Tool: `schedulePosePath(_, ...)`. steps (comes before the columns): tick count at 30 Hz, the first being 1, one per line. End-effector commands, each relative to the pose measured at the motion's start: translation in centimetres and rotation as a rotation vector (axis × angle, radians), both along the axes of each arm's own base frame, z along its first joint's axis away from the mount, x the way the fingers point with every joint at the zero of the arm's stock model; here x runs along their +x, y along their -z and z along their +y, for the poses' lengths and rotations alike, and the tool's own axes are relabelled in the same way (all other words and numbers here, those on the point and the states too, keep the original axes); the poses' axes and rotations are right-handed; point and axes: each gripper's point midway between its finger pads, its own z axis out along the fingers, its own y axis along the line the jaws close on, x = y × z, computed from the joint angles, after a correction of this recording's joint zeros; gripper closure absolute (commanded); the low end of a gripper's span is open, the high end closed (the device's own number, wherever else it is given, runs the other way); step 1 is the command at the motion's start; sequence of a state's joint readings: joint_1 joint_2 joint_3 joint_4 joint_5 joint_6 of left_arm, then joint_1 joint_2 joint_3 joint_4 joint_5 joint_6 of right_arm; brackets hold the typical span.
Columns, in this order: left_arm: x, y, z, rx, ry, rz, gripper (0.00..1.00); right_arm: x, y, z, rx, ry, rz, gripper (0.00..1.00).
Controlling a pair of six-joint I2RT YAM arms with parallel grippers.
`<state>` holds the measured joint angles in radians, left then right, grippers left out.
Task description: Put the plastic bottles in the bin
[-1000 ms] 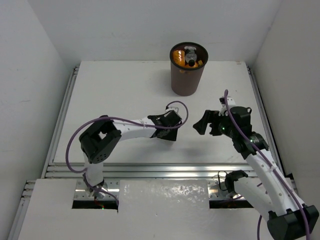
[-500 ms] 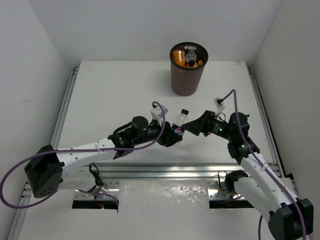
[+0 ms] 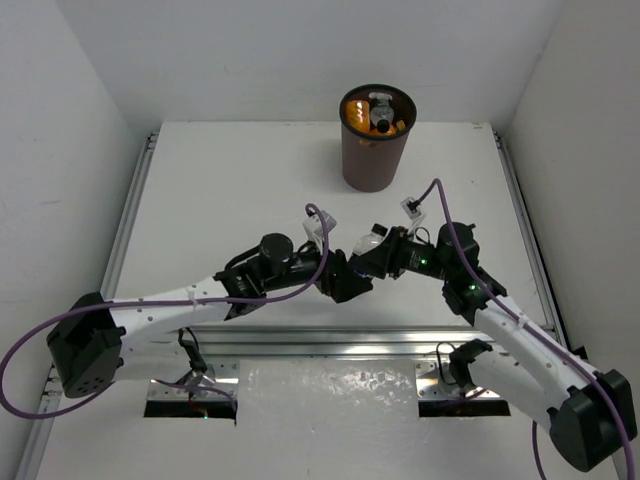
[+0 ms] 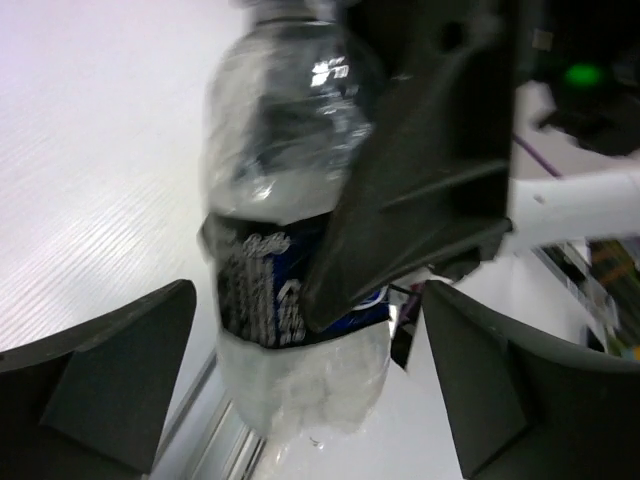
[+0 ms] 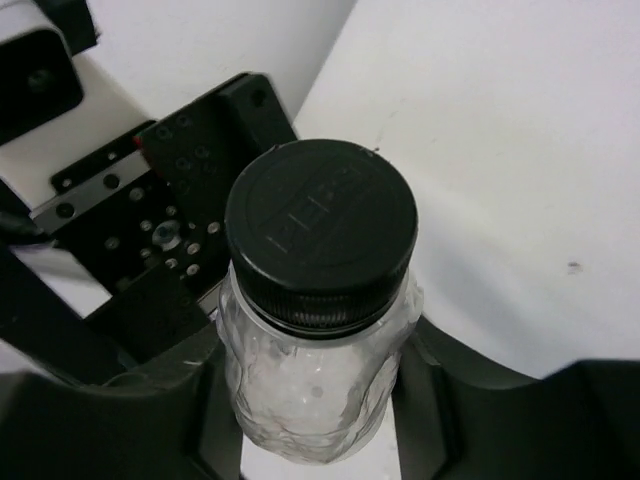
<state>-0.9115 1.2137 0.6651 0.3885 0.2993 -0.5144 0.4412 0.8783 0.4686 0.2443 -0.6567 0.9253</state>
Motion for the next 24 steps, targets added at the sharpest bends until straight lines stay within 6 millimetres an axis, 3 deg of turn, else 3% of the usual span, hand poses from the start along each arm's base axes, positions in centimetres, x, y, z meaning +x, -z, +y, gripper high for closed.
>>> schedulePosePath(1,2.7,-1.1,1.9,0.094,-0.196,0.006,0.03,2.8,-4.3,-1.2,-0.060,0.139,-0.179,1.00)
schedulePosePath(2,4.9,-1.9,3.5,0.123,-0.355,0.001,0.02,3.6,-3.7,-1.9,-0.119,0.186,-0.165,1.00)
schedulePosePath(3,4.9,0.9,6.0,0.270,-0.438,0.066,0.02,5.7,-3.9,-3.4,-0.198,0.297,-0.216,1.00)
schedulePosePath(4,5.3,1.4,7.7,0.324,-0.520,0.087,0.01,7.1,-6.2,-4.3,-0.226,0.364,-0.255,1.00)
schedulePosePath(5,6.4,0.2,10.1,0.333,-0.668,0.085,0.00,8.7,-6.1,-5.0,-0.286,0.412,-0.247,1.00)
schedulePosePath(6,5.7,1.7,12.6,0.445,-0.721,0.111,0.00,9.7,-5.9,-6.1,-0.358,0.445,-0.255,1.00)
schedulePosePath(7,5.9,0.6,14.8,0.448,-0.818,0.100,0.00,11.7,-9.2,-7.6,-0.369,0.538,-0.305,1.00)
schedulePosePath(8,5.6,0.4,16.2,0.476,-0.852,0.099,0.00,13.0,-10.2,-8.3,-0.389,0.574,-0.320,1.00)
schedulePosePath(9,4.7,1.2,18.2,0.561,-0.876,0.109,0.00,15.0,-9.6,-8.9,-0.440,0.593,-0.309,1.00)
schedulePosePath(10,4.3,0.7,19.2,0.577,-0.893,0.101,0.00,16.9,-12.7,-10.4,-0.433,0.673,-0.353,1.00)
schedulePosePath(11,4.0,-0.1,20.5,0.585,-0.919,0.076,0.00,18.3,-13.7,-10.8,-0.446,0.701,-0.368,1.00)
schedulePosePath(12,3.5,0.1,21.5,0.629,-0.916,0.068,0.00,20.9,-12.5,-10.8,-0.494,0.698,-0.361,1.00)
schedulePosePath(13,3.2,0.1,22.1,0.643,-0.910,0.055,0.00,22.7,-15.6,-11.6,-0.481,0.754,-0.411,1.00)
schedulePosePath(15,2.7,-0.4,23.2,0.633,-0.922,0.031,0.00,26.0,-16.4,-12.2,-0.520,0.788,-0.449,1.00)
schedulePosePath(16,2.5,-0.5,24.1,0.598,-0.957,0.026,0.00,29.0,-16.5,-12.3,-0.536,0.801,-0.456,1.00)
schedulePosePath(17,2.6,-0.9,23.8,0.540,-0.963,0.022,0.00,30.6,-16.5,-12.5,-0.557,0.810,-0.468,1.00)
schedulePosePath(18,2.4,-1.1,23.7,0.515,-0.947,0.017,0.00,33.4,-13.2,-12.1,-0.601,0.784,-0.417,1.00)
schedulePosePath(19,2.2,-1.3,23.7,0.498,-0.933,0.013,0.00,34.9,-16.3,-12.3,-0.572,0.806,-0.473,1.00)
schedulePosePath(22,1.9,-2.3,24.4,0.439,-0.955,0.001,0.00,39.0,-15.5,-11.5,-0.599,0.779,-0.476,1.00)
schedulePosePath(24,1.8,-2.7,24.4,0.416,-0.949,-0.005,0.00,40.5,-15.1,-11.4,-0.602,0.777,-0.487,1.00)
